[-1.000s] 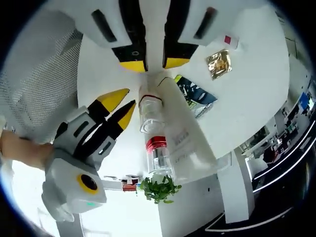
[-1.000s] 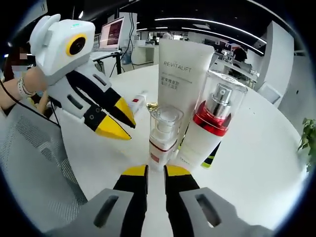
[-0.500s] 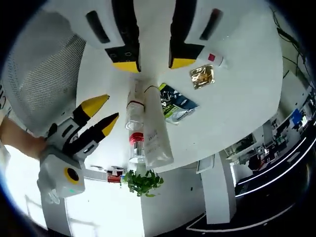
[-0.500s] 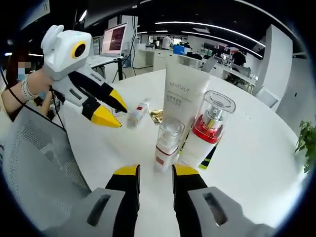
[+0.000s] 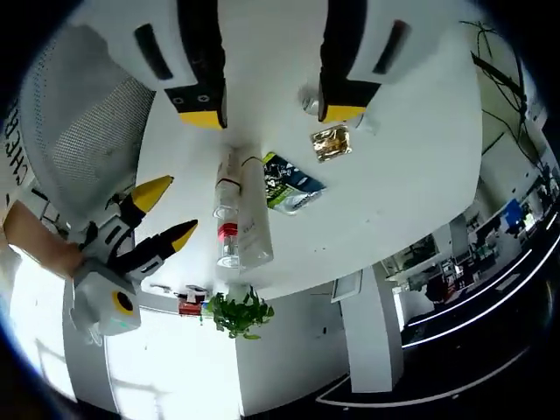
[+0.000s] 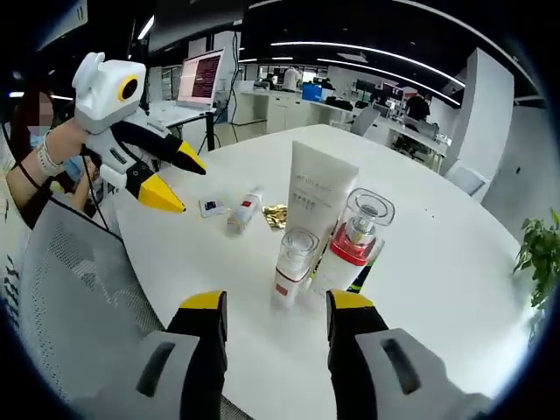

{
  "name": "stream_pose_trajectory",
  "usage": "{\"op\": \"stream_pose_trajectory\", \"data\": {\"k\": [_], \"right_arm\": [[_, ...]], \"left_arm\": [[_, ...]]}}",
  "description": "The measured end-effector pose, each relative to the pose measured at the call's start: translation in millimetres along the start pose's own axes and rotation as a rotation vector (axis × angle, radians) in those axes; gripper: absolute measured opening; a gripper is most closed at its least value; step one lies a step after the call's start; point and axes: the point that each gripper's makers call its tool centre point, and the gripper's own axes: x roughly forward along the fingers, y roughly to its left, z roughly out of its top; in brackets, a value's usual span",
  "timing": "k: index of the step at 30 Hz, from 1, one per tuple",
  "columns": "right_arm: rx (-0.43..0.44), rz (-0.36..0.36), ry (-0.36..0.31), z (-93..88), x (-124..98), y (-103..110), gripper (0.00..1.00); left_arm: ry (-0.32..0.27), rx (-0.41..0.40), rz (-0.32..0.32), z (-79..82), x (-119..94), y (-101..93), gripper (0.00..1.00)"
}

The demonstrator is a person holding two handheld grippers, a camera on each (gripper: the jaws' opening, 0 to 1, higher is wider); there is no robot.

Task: Arrange the skincare products in the storage area until every visible bottle or jar stands upright without overlapping.

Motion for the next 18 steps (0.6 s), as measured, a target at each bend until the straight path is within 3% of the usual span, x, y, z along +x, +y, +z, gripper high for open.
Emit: {"op": "stream_pose_trajectory", "data": {"k": [5, 9, 18], "right_arm": [[-0.008, -0.024, -0.013, 7.8, -7.0, -1.6, 0.62], [-0.003, -0.026, -0.021, 14.2, -12.2, -1.1, 0.66], [-0.009, -0.051, -0.023, 21.5, -16.3, -2.2, 0.81]], "left_arm": [[-0.013, -0.021, 0.024, 3.0, -15.7, 3.8, 0.51], [-0.009, -0.031, 0.046, -0.7, -24.9, 8.6, 0.59], [-0.01, -0.046, 0.044, -7.2, -45.0, 9.7, 0.76]]}}
